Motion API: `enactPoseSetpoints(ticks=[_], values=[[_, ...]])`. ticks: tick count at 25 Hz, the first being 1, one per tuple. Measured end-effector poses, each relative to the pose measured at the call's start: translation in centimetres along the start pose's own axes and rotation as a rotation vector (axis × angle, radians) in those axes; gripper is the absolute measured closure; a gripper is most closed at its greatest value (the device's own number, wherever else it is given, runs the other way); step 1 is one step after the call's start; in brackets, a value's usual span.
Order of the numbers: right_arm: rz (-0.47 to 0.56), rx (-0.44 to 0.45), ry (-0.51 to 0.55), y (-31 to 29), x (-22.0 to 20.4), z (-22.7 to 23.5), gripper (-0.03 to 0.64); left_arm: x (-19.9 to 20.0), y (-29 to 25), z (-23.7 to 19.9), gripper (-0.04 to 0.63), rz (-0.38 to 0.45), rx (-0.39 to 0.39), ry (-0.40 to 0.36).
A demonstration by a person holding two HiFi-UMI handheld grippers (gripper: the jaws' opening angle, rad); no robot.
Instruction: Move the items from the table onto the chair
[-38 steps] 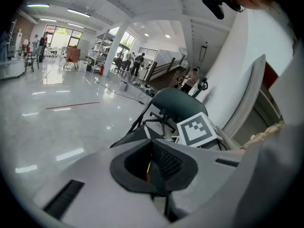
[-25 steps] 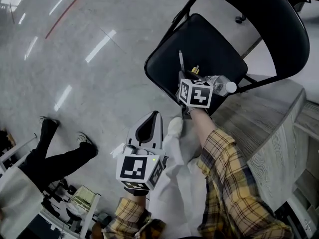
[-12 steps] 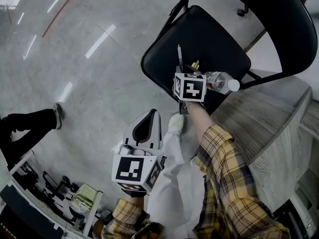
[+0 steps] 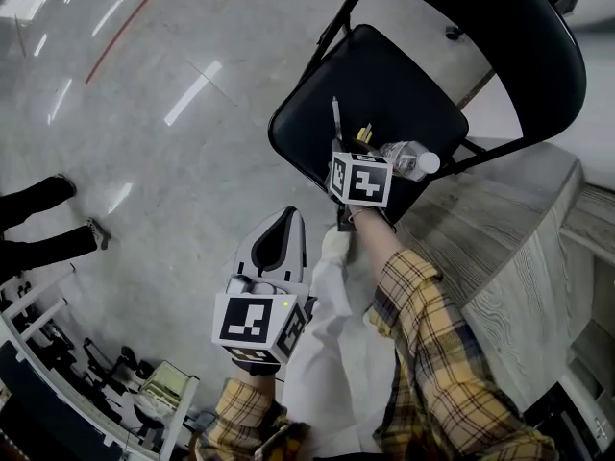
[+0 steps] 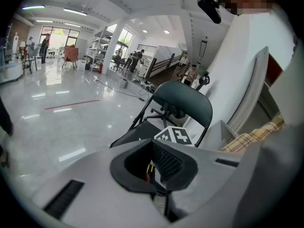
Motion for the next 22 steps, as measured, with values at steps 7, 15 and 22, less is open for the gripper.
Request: enactPoseSetpoints(ticks=[7, 15, 22], values=[[-0.015, 0.056, -0.066, 5.8, -0.7, -5.3, 0.537, 4.4, 3.9, 1.3, 0.591, 0.043, 0.004, -0.019], [0.029, 0.261, -0.062, 19.5, -0.3, -13.7, 0.537, 13.2, 10.0, 4.1, 0.591, 0.157, -0.011, -0.057], [0.123, 0.447, -0.132, 35.0, -0.3, -15.2, 0.537, 16.5, 15.1, 10.8, 0.591, 0.147, -0.094, -0.187]])
Point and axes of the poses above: the fingertips, and each gripper's own axes: y backward along the fingers, z to its right, x out of its top, the point moved 6 cm from there along y, backward along the fingers, and after that the axes turned 7 degrees about z, right-handed, at the moved point
